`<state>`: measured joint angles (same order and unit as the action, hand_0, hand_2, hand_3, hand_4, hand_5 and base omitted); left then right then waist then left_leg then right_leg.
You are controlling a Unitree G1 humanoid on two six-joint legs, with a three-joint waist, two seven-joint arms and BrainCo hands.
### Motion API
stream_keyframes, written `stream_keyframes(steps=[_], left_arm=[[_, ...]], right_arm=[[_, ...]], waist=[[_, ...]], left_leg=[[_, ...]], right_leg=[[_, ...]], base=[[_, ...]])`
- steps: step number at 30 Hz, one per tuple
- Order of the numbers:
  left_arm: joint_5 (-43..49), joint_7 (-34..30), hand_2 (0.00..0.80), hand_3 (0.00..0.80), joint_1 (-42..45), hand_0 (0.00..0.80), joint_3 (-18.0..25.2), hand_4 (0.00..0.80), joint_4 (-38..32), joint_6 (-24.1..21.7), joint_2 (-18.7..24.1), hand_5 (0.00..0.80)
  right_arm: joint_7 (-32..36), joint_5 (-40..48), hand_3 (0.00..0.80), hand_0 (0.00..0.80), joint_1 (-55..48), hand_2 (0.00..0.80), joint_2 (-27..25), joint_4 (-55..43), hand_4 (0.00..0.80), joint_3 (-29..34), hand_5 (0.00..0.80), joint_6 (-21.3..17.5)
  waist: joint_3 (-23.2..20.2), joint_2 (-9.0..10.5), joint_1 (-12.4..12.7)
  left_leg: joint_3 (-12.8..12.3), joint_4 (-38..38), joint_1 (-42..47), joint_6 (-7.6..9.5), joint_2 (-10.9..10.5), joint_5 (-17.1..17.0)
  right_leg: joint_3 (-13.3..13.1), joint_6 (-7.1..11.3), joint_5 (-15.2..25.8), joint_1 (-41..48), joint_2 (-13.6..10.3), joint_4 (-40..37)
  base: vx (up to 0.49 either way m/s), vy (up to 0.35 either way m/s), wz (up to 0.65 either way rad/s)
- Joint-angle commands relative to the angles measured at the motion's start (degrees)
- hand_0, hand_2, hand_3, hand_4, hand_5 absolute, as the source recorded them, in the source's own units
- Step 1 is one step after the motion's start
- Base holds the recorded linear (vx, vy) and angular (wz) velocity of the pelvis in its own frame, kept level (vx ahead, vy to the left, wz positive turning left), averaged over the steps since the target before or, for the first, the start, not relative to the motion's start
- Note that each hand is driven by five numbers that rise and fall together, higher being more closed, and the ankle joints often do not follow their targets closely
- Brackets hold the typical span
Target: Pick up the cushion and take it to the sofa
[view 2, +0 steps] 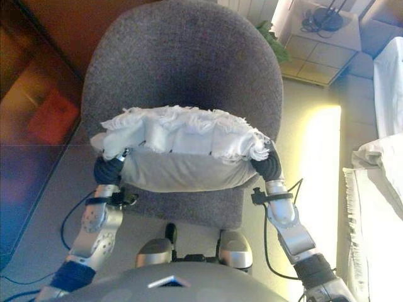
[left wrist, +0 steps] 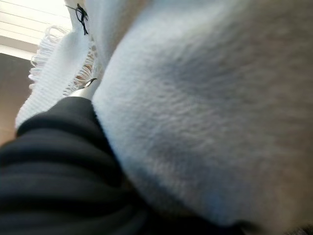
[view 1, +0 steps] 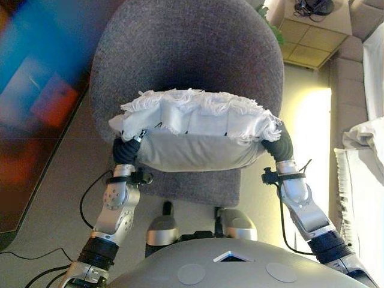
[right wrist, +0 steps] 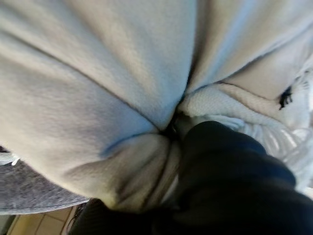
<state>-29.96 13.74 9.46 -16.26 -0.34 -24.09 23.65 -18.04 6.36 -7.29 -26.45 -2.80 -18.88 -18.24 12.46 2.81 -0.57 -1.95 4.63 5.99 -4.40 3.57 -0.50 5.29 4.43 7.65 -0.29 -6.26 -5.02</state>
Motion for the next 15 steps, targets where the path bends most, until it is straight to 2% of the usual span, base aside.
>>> stream_keyframes(steps=[1, 9, 15], left_arm=[[4.6, 1.2, 0.800, 0.800, -12.0, 0.800, -0.4, 0.800, -2.1, -7.1, -0.3, 0.800], [7.9, 4.6, 0.800, 0.800, -18.4, 0.800, -2.2, 0.800, 0.8, -6.6, -1.0, 0.800], [10.0, 7.4, 0.800, 0.800, -23.7, 0.800, -3.0, 0.800, 3.3, -8.4, -1.9, 0.800]], right_arm=[[-1.3, -1.0, 0.800, 0.800, 11.1, 0.800, 1.9, -2.7, 0.800, -2.8, 0.800, -4.4], [-1.7, 1.9, 0.800, 0.800, 19.5, 0.800, 3.7, 2.1, 0.800, -4.6, 0.800, -4.8], [-2.3, 3.8, 0.800, 0.800, 25.7, 0.800, 5.3, 5.2, 0.800, -5.5, 0.800, -5.5]], waist=[[2.8, 1.34, 0.7], [6.2, 3.07, 2.1], [8.8, 4.12, 3.0]], left_leg=[[-1.9, -5.9, -5.3, 2.64, -0.6, 3.8], [-1.2, -6.9, -9.0, 2.35, -0.2, 3.5], [-0.2, -7.5, -11.5, 1.99, 0.1, 2.9]], right_leg=[[-0.3, 5.43, -0.6, -2.9, -5.6, 4.0], [-0.8, 4.97, -0.2, -3.8, -4.9, 2.3], [-0.3, 4.50, 0.2, -4.4, -4.4, 1.4]], base=[[-0.109, 0.002, 0.01], [-0.082, -0.043, 0.00], [-0.064, -0.067, 0.03]])
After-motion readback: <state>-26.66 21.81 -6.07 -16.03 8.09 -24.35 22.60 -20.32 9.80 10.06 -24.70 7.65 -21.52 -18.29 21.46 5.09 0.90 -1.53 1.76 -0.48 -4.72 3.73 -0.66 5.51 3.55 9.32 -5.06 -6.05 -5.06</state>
